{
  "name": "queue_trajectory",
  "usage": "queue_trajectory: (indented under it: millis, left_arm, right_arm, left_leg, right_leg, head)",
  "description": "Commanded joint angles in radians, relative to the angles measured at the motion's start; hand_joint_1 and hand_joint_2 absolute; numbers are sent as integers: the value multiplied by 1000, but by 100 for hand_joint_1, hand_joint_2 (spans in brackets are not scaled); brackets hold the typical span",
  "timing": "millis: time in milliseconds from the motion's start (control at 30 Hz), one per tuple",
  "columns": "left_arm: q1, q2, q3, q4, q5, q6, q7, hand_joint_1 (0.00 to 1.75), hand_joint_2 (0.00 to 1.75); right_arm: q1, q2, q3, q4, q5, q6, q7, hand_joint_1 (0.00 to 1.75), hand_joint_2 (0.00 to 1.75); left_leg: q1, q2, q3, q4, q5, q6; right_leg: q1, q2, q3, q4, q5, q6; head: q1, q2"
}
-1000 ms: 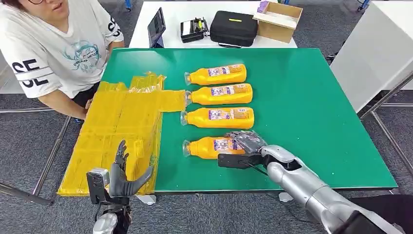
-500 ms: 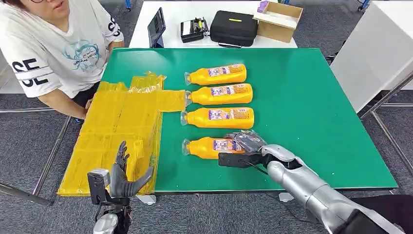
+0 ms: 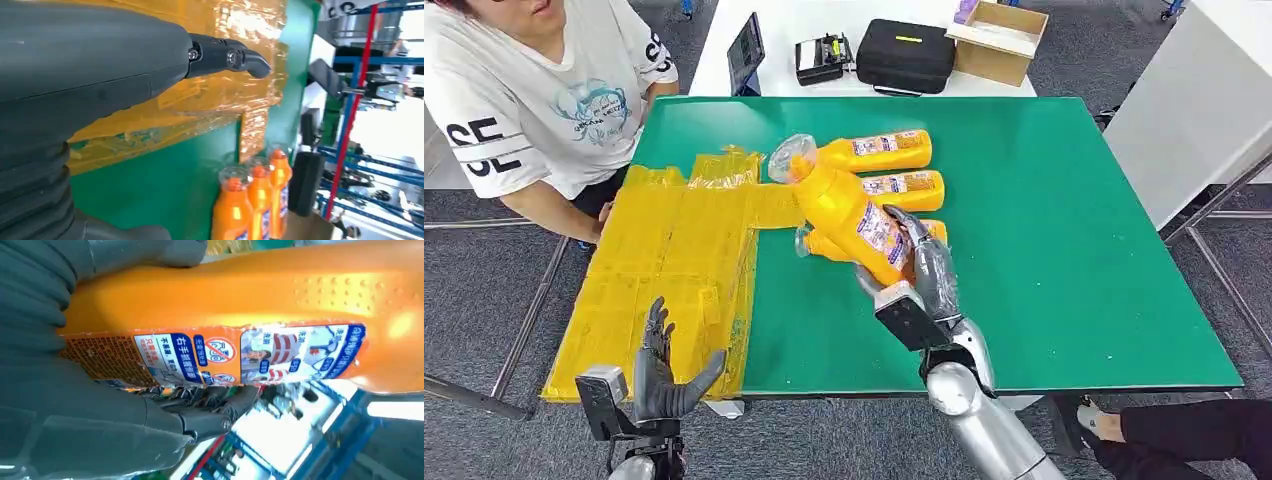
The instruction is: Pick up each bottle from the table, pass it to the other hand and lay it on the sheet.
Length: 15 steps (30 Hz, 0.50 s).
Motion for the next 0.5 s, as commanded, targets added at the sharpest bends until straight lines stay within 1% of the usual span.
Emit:
queue_trajectory:
  millis: [33, 133, 167, 233, 267, 333, 367, 400, 433, 467, 500]
  left_arm:
    - [-19, 37, -75, -67, 51, -14, 8, 0, 175]
    - [-19, 45, -88, -102, 94, -29, 7, 0, 175]
    - [-15, 50, -93, -115, 110, -44, 8, 0, 175]
    - [-6, 70, -109, -136, 164, -106, 24, 0, 175]
    - [-6, 77, -116, -139, 175, -127, 27, 0, 175]
    - [-5, 78, -116, -141, 176, -128, 27, 0, 175]
    - [-9, 107, -148, -137, 171, -187, 23, 0, 175]
    - [-13, 123, -159, -131, 173, -235, 16, 0, 175]
    - [-19, 131, -168, -122, 189, -291, 14, 0, 175]
    - [-25, 134, -172, -104, 233, -356, 34, 0, 175]
    - [-26, 136, -180, -92, 243, -378, 45, 0, 175]
  right_arm:
    - [68, 132, -198, -153, -134, -95, -185, 175, 175]
    - [90, 137, -226, -173, -127, -134, -220, 175, 175]
    - [94, 136, -233, -170, -126, -137, -219, 175, 175]
    - [101, 136, -249, -136, -142, -116, -220, 175, 175]
    - [103, 139, -256, -121, -155, -106, -230, 175, 175]
    - [102, 141, -258, -107, -160, -103, -240, 175, 175]
    - [99, 137, -249, -77, -154, -80, -240, 175, 175]
    - [101, 141, -248, -51, -165, -39, -253, 175, 175]
    - [104, 145, -239, -15, -156, -10, -263, 175, 175]
    - [112, 168, -232, 38, -175, 30, -280, 175, 175]
    - [124, 181, -210, 86, -142, 36, -298, 175, 175]
  left_leg:
    - [0, 0, 0, 1, -1, 0]
    - [1, 0, 3, 1, -2, 1]
    - [0, 0, 2, 1, -1, 1]
    - [1, 3, 6, 1, -3, 1]
    - [0, 1, 4, 1, -2, 1]
    - [0, 1, 3, 0, 0, 1]
    - [1, 2, 5, 0, -1, 1]
    - [0, 1, 4, -1, 0, 1]
    - [-1, 1, 3, -1, 0, 1]
    - [0, 3, 6, -1, -1, 1]
    - [0, 3, 5, -1, -1, 1]
  right_leg:
    - [1, -1, 1, 1, -1, -3]
    - [1, -2, 4, 0, -1, -4]
    - [1, -1, 3, 0, -1, -2]
    - [2, 0, 6, -1, -1, -4]
    - [2, 0, 4, -1, -1, -3]
    - [1, 0, 3, -2, 0, -1]
    - [2, 0, 5, -2, 0, -3]
    - [1, 0, 4, -2, 0, -2]
    - [0, 0, 2, -1, 1, -1]
    - [2, 2, 6, -3, 0, -3]
    - [1, 1, 5, -2, 1, -2]
  head:
    - [0, 0]
    - [0, 0]
    - [0, 0]
    - [0, 0]
    - [0, 0]
    - [0, 0]
    - [0, 0]
    - [0, 0]
    - [0, 0]
    - [0, 0]
    - [0, 0]
